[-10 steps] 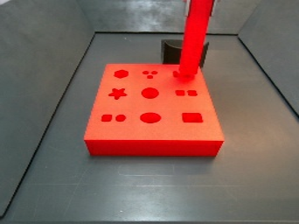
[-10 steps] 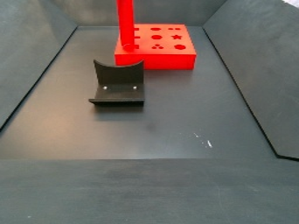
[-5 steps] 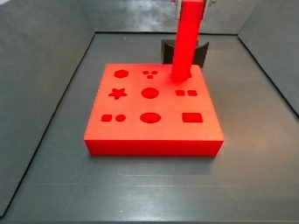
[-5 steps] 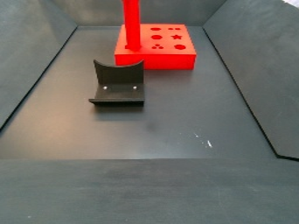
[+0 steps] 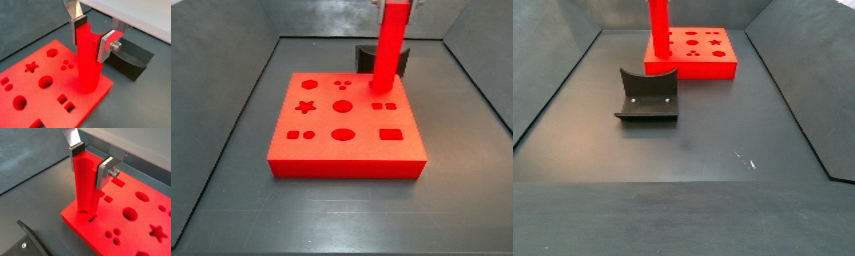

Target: Insert the arch object.

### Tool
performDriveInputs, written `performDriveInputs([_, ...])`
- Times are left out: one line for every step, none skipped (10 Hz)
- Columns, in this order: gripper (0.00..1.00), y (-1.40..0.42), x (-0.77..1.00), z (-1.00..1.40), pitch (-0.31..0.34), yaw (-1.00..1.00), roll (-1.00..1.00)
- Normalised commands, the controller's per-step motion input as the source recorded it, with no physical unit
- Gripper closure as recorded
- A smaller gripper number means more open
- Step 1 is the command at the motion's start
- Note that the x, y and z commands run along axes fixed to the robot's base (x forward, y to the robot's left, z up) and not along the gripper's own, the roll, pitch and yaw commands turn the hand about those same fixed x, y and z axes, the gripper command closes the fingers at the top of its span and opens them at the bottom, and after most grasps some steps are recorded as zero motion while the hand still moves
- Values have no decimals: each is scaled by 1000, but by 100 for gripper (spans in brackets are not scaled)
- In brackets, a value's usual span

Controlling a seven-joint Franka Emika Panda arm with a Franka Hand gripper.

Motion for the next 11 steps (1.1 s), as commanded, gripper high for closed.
performDriveInputs([100, 0, -323, 0, 0, -146, 0])
performDriveInputs([100, -37, 0, -57, 0, 0, 0])
performDriveInputs([100, -29, 63, -129, 0, 0, 14])
performDriveInputs([100, -3, 129, -240, 0, 0, 0])
performDriveInputs([100, 0, 214, -449, -79, 74, 0])
performDriveInputs([100, 0, 209, -574, -99, 97, 0])
performDriveInputs([100, 0, 157, -589, -84, 83, 24])
performDriveInputs([100, -23, 57, -563, -39, 31, 111])
performDriveInputs([100, -123, 0, -606, -13, 0, 203])
performDriveInputs([100, -177, 0, -674, -19, 0, 254])
performDriveInputs([100, -169, 0, -617, -21, 0, 239])
